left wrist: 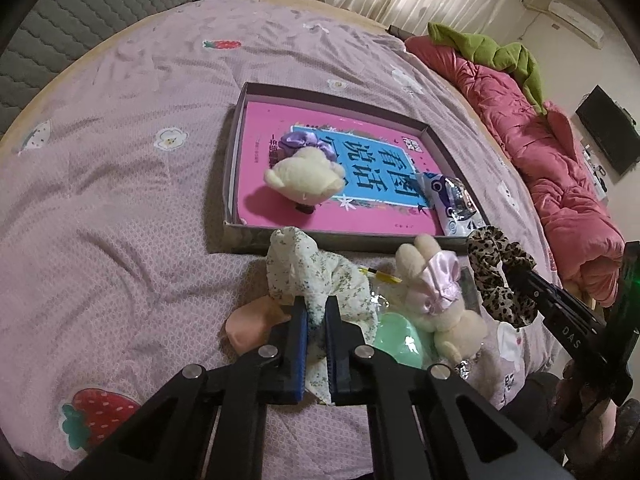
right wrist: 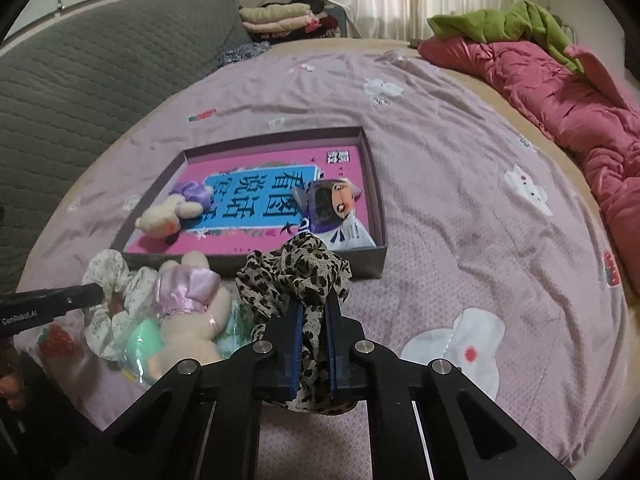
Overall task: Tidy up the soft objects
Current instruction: 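Lift the floral scrunchie with the left gripper while the right gripper lifts the leopard scrunchie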
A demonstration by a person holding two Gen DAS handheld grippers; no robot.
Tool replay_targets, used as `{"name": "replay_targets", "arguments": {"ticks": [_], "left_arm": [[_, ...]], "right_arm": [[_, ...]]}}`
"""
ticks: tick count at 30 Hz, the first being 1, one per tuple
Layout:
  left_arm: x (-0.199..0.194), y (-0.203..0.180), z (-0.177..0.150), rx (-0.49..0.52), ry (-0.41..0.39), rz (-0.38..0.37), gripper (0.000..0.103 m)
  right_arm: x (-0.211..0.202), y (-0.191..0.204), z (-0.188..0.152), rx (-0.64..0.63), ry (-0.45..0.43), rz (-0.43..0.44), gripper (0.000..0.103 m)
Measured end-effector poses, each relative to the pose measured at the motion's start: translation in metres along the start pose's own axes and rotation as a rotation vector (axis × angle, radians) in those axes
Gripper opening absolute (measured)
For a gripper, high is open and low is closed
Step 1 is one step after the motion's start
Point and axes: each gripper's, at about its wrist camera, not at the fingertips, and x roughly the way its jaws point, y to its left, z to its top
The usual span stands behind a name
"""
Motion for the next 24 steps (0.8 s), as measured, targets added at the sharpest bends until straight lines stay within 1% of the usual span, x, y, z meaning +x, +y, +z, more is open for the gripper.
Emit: {"name": "replay_targets", "arguments": {"ticks": [7,18,21,24], "left_arm": [[-0.019,-0.005,0.006,0.007,-0.062,-0.020,0.008],[-0.045,-0.014,0.013,0.013,-0.129,-0.037,0.007],[-0.052,-0.018,0.017,0.016,-0.146,-0.039,0.007],[-0.057,-0.022,0.020,0.027,-0.162,-0.024,0.007]], "right_arm": [[-0.015,0.004,0.008,-0.011,-0.047,0.015,0.009],[-0.031,0.010,0.014,-0.015,-0.089,0.019,0.009],[-0.035,0.012,0.016,-0.016,-0.098,0.025,0.009],[-0.037,0.014,0.018,-0.021,-0.104,0.026,0.009]]}}
